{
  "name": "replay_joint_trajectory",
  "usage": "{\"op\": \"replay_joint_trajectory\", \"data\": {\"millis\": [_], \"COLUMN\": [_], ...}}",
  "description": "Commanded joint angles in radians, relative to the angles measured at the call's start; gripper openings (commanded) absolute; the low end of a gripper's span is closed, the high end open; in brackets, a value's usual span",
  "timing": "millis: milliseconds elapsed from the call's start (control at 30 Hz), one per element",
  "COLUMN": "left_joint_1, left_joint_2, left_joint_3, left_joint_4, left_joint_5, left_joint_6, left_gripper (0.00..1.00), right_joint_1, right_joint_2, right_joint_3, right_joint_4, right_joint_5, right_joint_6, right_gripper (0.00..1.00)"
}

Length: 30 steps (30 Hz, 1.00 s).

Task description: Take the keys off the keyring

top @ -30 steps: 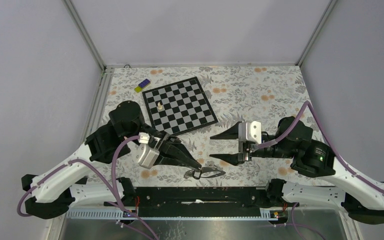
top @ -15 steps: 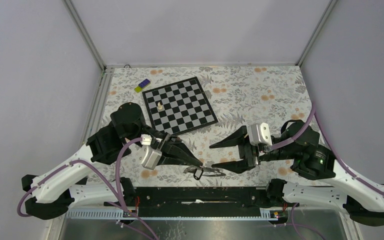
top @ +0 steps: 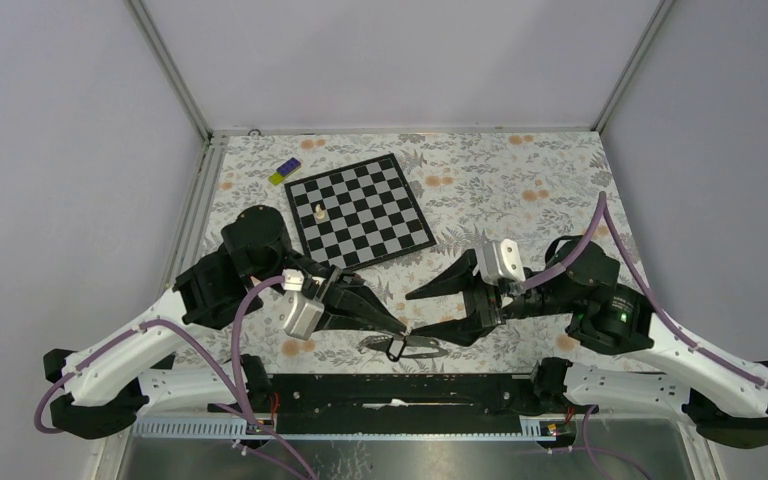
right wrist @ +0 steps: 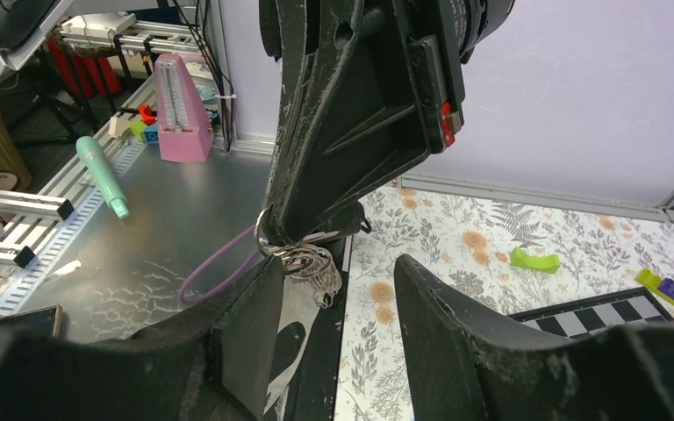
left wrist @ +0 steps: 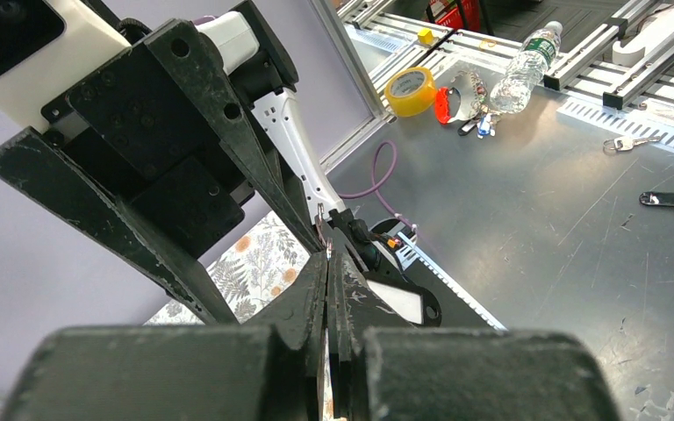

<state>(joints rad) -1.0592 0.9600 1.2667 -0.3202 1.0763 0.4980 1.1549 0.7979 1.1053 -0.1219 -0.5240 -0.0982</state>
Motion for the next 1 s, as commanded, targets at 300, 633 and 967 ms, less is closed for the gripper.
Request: {"op": "replay_joint_trajectory", "data": {"millis": [300,633,967], "left_joint_1": [-0.002,-0.002,-0.002], "left_joint_2": [-0.013,-0.019,-0.035], "left_joint_3": [-0.006,-0.008,-0.028], "left_joint_4": [0.082,0.096,0.134], "left_joint_5": [-0.004,-0.016,-0.034], "left_joint_6": [0.012,0.014,-0.002], "left_gripper": [0.0,0.0,0.0], "right_joint_1": [0.001,0.002,0.002], "right_joint_2": [-0.035,-0.019,-0.014], "right_joint_3": [0.02,0.01,-0.046], "right_joint_4": [0.0,-0.038,0.071], "right_joint_5": [0.051,0.024,-0.031], "right_joint_6": [-0.008,0.002,0.075], "right_gripper": [0.54,0.55,0.58]}}
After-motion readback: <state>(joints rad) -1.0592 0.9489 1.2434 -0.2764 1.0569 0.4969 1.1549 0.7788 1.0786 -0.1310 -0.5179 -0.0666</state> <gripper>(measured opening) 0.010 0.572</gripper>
